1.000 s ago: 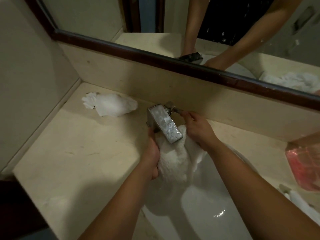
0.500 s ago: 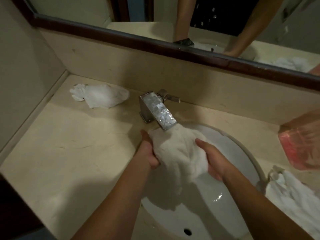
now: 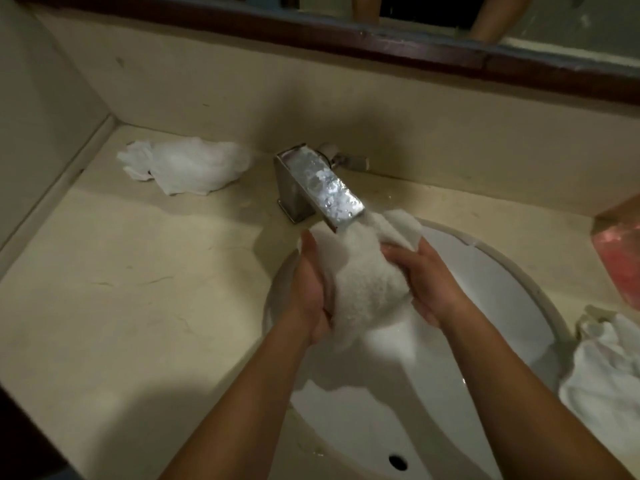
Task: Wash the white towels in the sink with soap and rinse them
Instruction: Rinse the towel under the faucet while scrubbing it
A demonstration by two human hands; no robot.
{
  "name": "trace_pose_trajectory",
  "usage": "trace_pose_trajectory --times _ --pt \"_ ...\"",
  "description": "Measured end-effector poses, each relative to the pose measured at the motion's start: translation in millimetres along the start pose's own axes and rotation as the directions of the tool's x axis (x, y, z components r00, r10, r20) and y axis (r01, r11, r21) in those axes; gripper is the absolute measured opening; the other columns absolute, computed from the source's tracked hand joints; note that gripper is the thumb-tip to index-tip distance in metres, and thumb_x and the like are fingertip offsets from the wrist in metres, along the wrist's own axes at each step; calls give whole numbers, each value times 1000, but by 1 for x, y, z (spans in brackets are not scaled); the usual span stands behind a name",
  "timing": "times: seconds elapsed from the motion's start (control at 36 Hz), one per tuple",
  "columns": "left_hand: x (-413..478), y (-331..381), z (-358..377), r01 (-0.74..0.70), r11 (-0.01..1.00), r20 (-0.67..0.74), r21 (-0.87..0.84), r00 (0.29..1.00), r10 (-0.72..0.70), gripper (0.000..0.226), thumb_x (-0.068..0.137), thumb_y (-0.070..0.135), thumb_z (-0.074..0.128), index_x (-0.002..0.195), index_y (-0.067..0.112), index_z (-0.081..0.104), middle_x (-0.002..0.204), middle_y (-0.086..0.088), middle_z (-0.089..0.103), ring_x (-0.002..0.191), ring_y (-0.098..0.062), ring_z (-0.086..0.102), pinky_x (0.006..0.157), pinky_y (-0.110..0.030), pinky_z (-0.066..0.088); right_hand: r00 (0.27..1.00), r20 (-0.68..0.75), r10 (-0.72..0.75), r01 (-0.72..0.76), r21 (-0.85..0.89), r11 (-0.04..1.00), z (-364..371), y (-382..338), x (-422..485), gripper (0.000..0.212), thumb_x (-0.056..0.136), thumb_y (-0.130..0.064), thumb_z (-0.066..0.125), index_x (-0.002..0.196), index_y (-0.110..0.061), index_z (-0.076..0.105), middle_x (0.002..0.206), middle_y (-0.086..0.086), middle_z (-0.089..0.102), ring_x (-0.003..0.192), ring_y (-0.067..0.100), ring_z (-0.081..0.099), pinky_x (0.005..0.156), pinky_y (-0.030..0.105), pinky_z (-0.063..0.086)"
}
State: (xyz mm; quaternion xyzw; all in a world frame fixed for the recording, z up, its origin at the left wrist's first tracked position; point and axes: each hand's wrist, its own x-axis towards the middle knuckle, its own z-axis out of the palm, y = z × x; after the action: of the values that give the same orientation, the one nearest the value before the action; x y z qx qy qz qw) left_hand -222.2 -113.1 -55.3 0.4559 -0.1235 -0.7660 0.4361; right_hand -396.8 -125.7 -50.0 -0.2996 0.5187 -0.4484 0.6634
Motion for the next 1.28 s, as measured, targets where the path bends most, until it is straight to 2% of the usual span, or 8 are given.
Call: trace_pose_trajectory --times 0.11,0.31,0.64,0.75,0.86,1.0,1.14,1.28 --pt "21 -2 -9 -112 988 -73 106 990 120 88 85 84 58 139 16 68 135 -17 71 126 -38 68 114 -61 48 1000 -13 -1 3 127 992 -9 18 3 59 92 9 56 143 -21 58 127 13 75 114 35 74 82 45 63" --pt "33 -3 -7 -222 936 -152 273 951 270 77 92 83 51 122 17 77 119 -9 79 115 -31 74 109 -51 54 998 -44 -36 44 204 978 -5 41 17 60 83 7 60 142 -3 60 129 24 71 116 44 70 88 51 62" --pt "48 -5 -25 -258 846 -112 467 931 346 120 43 108 64 133 29 71 124 -1 77 116 -32 73 108 -53 52 934 -87 -346 317 -244 917 12 51 10 28 106 -45 62 131 -34 63 120 -14 71 110 6 70 94 30 58" --pt "31 0 -22 -297 819 14 491 943 333 92 69 89 71 131 21 71 115 -6 80 105 -31 78 99 -49 59 912 -42 -409 377 -313 872 14 57 15 41 106 -48 56 143 -30 60 133 -7 71 122 14 68 108 45 54" --pt "20 -3 -24 -286 841 58 460 955 292 82 85 85 57 128 16 73 113 -13 80 104 -34 78 99 -48 59 884 -77 -461 402 -378 834 23 63 8 39 109 -43 52 142 -23 60 128 -2 71 116 15 69 102 37 56" --pt "8 -8 -23 -280 858 19 430 953 302 68 97 73 54 122 13 73 103 -13 81 88 -31 78 65 -35 61 870 -126 -478 382 -442 812 32 61 -8 36 111 -42 48 139 -22 60 126 1 68 107 18 66 95 37 53" --pt "5 -5 -30 -316 860 -54 402 929 366 66 96 70 60 132 14 67 104 -12 81 92 -35 79 79 -46 66 839 -180 -513 357 -529 770 36 66 -15 47 108 -47 51 144 -17 56 131 5 67 119 26 65 102 41 52" --pt "6 1 -26 -391 833 -68 391 890 450 57 101 64 58 126 13 61 109 -10 76 93 -32 75 76 -42 65 780 -339 -526 124 -740 661 38 60 -18 70 103 -52 60 157 -21 28 157 19 32 142 39 38 115 52 35"
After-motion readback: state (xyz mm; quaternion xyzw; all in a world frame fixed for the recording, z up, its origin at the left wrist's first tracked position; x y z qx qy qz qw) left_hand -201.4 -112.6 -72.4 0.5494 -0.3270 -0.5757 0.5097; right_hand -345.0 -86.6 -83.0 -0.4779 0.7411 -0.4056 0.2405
